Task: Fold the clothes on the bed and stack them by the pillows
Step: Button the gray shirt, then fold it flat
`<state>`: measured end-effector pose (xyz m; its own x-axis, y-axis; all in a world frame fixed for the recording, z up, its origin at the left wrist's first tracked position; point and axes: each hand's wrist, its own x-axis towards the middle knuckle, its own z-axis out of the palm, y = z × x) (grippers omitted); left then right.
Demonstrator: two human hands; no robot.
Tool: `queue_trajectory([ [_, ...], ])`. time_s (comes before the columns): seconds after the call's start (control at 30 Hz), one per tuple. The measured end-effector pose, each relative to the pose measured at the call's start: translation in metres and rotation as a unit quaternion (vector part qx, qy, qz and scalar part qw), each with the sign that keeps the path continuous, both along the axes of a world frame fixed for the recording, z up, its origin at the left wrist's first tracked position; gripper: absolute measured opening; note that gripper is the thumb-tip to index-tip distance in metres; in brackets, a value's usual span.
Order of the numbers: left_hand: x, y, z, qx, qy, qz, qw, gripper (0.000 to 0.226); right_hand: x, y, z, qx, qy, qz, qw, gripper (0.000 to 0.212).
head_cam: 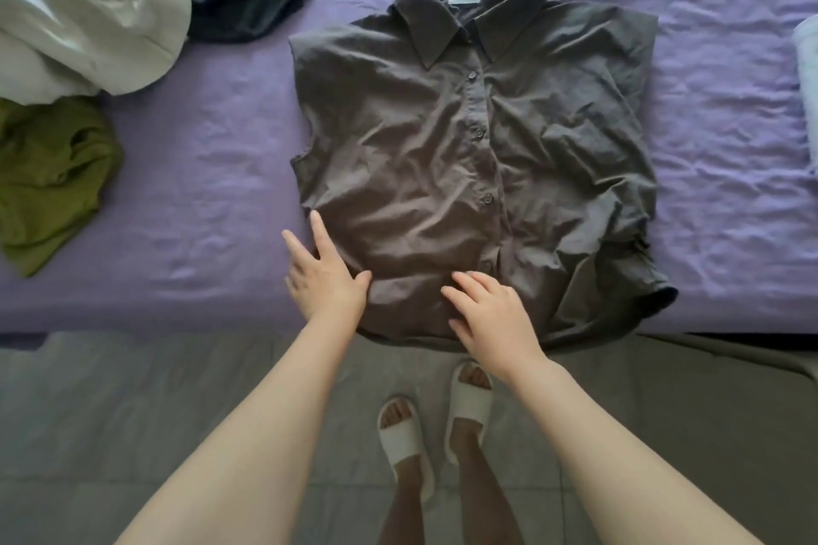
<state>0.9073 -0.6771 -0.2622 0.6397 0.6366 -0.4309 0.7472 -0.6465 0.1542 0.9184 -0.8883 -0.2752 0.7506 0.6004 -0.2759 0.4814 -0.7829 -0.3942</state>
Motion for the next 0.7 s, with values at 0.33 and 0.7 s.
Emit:
queue_trajectory([
  [0.33,-0.033,0.019,0.011,-0.23,-0.135,0.147,0.953,0.084,-0.044,0.01,0.0,-0.02,-0.002,-0.032,0.999,0.066],
  [0.7,-0.015,0.027,0.057,-0.344,-0.214,0.303,0.862,0.071,-0.059,0.026,0.032,0.017,-0.044,-0.135,0.99,0.057],
])
